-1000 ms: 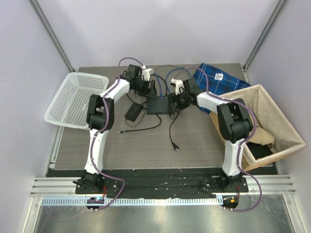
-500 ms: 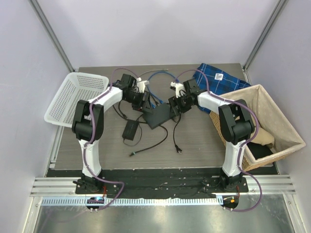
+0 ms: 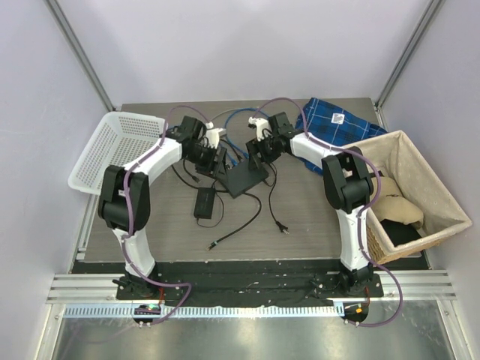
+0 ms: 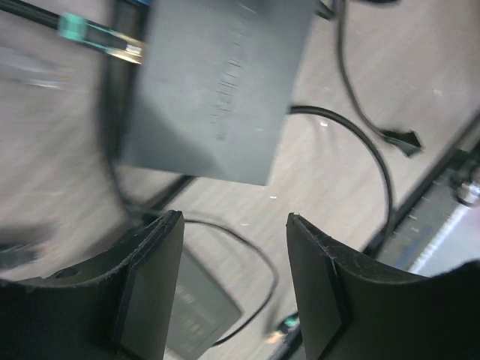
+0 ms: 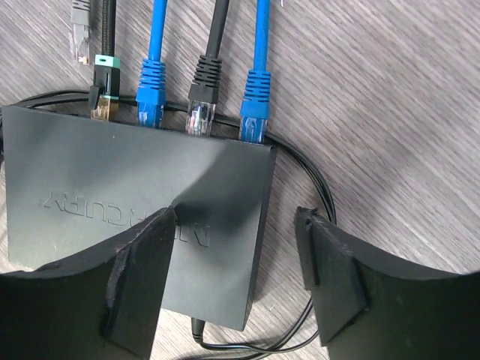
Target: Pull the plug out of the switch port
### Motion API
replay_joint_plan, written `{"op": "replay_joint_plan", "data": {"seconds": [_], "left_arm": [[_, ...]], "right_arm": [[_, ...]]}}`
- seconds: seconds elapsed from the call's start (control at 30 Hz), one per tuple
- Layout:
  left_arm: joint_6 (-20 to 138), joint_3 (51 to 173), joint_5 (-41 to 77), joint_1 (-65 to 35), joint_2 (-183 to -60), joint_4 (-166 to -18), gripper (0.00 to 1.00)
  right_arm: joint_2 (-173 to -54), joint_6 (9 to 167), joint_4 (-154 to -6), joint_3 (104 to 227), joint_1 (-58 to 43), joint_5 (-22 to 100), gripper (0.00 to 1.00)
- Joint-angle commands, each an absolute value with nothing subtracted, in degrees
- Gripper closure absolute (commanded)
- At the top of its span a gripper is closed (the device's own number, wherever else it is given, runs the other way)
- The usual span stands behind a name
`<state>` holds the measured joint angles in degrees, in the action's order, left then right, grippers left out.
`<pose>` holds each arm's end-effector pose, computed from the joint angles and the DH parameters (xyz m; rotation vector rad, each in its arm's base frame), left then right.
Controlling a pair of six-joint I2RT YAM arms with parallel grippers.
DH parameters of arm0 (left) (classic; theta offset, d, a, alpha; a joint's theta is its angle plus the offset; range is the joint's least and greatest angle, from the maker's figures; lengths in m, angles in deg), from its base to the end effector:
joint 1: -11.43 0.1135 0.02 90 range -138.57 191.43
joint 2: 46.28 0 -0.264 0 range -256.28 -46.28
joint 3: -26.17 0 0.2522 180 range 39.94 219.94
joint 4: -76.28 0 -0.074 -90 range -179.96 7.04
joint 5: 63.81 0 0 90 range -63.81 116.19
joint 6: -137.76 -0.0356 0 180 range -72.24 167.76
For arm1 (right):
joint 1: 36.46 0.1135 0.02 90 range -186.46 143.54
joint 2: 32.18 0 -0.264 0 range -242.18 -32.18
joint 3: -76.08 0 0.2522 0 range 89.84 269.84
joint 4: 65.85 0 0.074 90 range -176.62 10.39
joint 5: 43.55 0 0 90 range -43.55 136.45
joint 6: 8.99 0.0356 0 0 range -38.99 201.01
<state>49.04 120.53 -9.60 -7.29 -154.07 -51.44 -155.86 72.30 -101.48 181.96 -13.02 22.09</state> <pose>0.3611 -0.1443 0.2125 0.5904 2.6210 -0.9525 0.4253 0.2004 0.1706 -0.8603 2.3439 0.6386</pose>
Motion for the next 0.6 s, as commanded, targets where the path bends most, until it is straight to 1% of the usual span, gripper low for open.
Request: {"op": "replay_joint_plan", "data": {"seconds": [0.0,0.13,0.27,0.3,0.37,0.4,0.43,0.47,0.5,0.53,0.57], "left_arm": [[46.27,127.53,-1.41,-5.01,-151.13,-51.47,0.39],[45.74,134.41,1.05,-3.33,-156.92,-48.23,0.39],[46.18,137.93,-1.48,-2.98,-162.55,-47.42,0.40],[46.61,137.93,-2.10,-2.98,-163.08,-47.95,0.46],[46.27,137.76,-5.69,-3.07,-164.66,-48.30,0.59],[46.09,137.67,-6.32,-3.07,-165.19,-48.39,0.68],[46.09,137.58,-6.41,-3.07,-165.63,-48.56,0.71],[46.09,137.41,-6.59,-3.16,-165.90,-48.65,0.74],[45.74,137.32,-7.37,-3.16,-166.60,-48.65,0.81],[45.48,137.06,-7.73,-3.24,-166.78,-48.65,0.85],[45.39,136.97,-8.43,-3.24,-167.13,-48.83,0.92]], "right_arm": [[-154.36,71.25,-100.45,183.71,-12.64,25.08,0.25],[-149.70,71.60,-100.44,182.75,-13.17,26.49,0.22],[-144.52,71.43,-100.53,178.62,-13.34,27.02,0.20],[-142.68,71.34,-100.71,176.18,-13.26,26.94,0.21],[-141.17,70.47,-100.80,173.62,-13.26,25.80,0.26],[-140.30,70.20,-100.71,171.17,-13.26,25.53,0.29],[-139.85,69.94,-100.62,169.92,-13.34,25.27,0.40],[-139.59,69.59,-100.53,168.78,-13.35,25.09,0.48],[-138.98,69.32,-100.27,166.42,-13.26,25.00,0.69],[-138.80,68.88,-100.27,165.44,-13.26,25.09,0.83],[-138.79,68.44,-100.18,163.78,-13.26,25.44,0.94]]}}
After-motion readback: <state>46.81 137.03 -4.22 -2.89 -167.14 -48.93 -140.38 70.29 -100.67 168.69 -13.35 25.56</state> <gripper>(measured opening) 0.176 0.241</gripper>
